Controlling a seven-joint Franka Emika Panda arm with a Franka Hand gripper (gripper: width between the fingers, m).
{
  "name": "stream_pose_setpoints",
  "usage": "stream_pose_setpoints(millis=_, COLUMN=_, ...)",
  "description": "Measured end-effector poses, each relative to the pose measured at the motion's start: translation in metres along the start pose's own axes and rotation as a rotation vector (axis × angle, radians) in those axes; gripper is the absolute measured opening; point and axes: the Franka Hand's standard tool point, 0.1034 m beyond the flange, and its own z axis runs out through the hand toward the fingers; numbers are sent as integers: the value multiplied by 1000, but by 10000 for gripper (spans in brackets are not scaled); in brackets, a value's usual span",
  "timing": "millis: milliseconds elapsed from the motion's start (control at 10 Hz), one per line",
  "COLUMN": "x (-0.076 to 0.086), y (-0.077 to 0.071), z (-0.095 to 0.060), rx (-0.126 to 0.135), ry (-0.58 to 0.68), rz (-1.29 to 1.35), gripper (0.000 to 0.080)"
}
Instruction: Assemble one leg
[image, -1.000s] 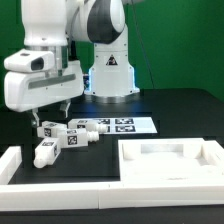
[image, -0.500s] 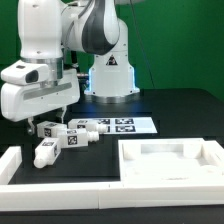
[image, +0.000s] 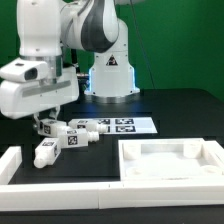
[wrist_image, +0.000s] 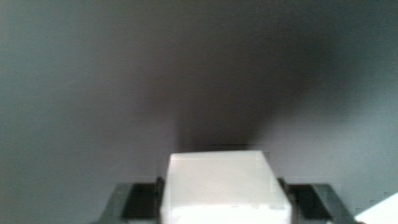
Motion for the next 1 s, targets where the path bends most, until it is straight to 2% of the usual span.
stream_pose_setpoints(millis=100, x=1, y=0, z=-14, rx=-20, ry=17, rz=16, gripper=284)
stream_pose_setpoints(millis=200, x=8, y=-5, z=-29, rx=-28, ry=39, rz=122, gripper=284)
stream_pose_setpoints(millis=300, x=29, y=-12, z=-44, rx=-35, ry=64, rz=230, gripper=284)
stream_pose_setpoints(millis=400, x=59, y=-24, z=-56, rx=-33, ry=86, rz=339, gripper=284)
stream_pose_setpoints(millis=600, x=113, y=-44, z=-52, rx=-11, ry=90, rz=596, gripper=285)
stream_pose_setpoints(millis=700, x=138, y=-48, z=-47, rx=-6, ry=83, rz=585, gripper=285)
stream_pose_setpoints(millis=800, x=157, y=-45, z=-43, rx=2, ry=78, rz=542, gripper=285)
stream_pose_setpoints(millis=1000, x=148, y=-44, z=-43, rx=0, ry=73, rz=522, gripper=285)
